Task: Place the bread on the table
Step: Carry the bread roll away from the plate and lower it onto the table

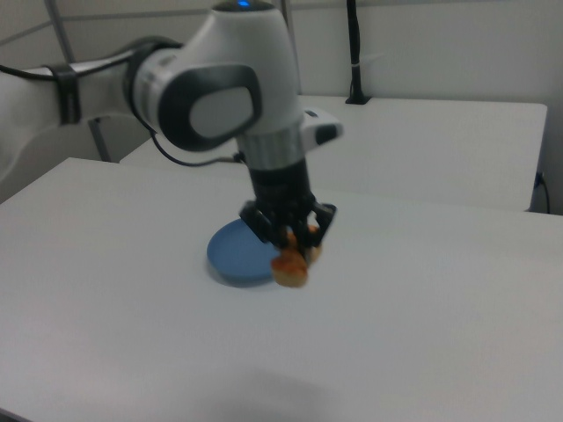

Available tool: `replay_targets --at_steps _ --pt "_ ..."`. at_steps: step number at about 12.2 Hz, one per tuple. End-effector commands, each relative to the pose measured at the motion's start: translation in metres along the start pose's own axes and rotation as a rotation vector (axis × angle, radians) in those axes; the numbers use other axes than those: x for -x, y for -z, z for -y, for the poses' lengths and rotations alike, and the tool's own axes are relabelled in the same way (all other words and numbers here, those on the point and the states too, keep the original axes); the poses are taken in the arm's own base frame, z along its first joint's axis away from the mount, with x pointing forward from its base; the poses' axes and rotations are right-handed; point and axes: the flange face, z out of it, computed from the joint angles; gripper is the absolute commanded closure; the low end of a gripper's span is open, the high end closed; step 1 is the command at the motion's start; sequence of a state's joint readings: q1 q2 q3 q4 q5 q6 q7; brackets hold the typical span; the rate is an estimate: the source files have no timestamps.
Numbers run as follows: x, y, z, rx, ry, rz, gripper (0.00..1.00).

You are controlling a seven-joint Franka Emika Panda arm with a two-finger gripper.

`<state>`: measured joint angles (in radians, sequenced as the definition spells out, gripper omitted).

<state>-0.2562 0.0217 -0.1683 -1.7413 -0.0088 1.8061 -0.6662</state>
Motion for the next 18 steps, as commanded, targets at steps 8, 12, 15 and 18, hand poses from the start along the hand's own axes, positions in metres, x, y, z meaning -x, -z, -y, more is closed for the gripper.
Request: replay_targets --at_steps 8,12,15,18 --pt "0.033 -0.211 -0.127 0.061 0.023 0.048 0.7" --pt "0.041 -0.228 -0.13 0.063 0.0 0.049 0.61" --pt "0.045 -0.23 -0.129 0.046 -0.01 0.064 0.08" --pt "0.046 -0.221 -0.127 0.013 -0.015 0.087 0.0"
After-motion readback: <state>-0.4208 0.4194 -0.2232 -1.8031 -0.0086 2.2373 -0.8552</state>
